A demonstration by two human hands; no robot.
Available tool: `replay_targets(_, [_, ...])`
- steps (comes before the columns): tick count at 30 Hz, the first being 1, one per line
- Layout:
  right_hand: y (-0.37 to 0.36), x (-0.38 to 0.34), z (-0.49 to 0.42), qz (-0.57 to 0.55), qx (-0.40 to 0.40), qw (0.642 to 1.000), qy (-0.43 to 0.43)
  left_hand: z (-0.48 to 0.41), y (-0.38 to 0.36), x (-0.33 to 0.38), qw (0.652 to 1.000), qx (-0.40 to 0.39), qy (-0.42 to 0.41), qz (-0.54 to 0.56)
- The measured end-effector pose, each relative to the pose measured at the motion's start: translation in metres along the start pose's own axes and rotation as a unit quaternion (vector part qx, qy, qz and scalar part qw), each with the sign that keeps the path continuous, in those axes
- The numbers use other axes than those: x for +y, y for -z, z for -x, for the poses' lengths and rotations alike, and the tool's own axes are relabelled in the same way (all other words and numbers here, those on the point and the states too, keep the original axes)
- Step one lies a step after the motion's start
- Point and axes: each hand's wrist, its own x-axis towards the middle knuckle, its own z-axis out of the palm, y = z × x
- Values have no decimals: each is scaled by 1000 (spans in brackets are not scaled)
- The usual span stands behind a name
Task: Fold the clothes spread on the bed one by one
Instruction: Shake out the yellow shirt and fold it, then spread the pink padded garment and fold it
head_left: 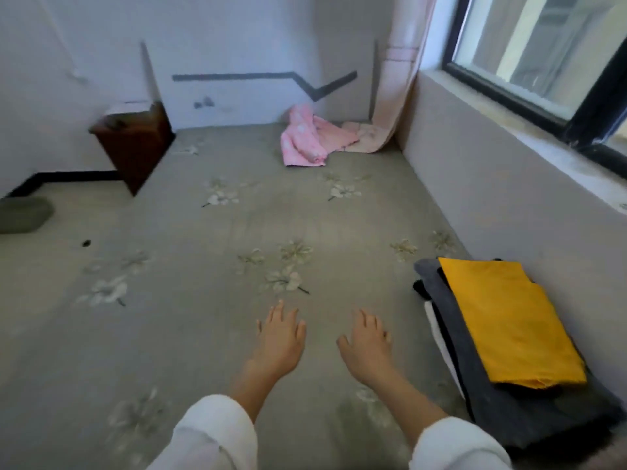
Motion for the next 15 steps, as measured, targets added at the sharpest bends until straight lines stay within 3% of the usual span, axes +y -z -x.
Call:
replay_targets(8, [-48, -209, 47, 13, -51, 972, 227, 108, 106, -181, 979, 139, 150, 4])
replay_targets(15, [-109, -352, 63, 38, -112, 924, 363, 152, 165, -305, 950, 191, 246, 24])
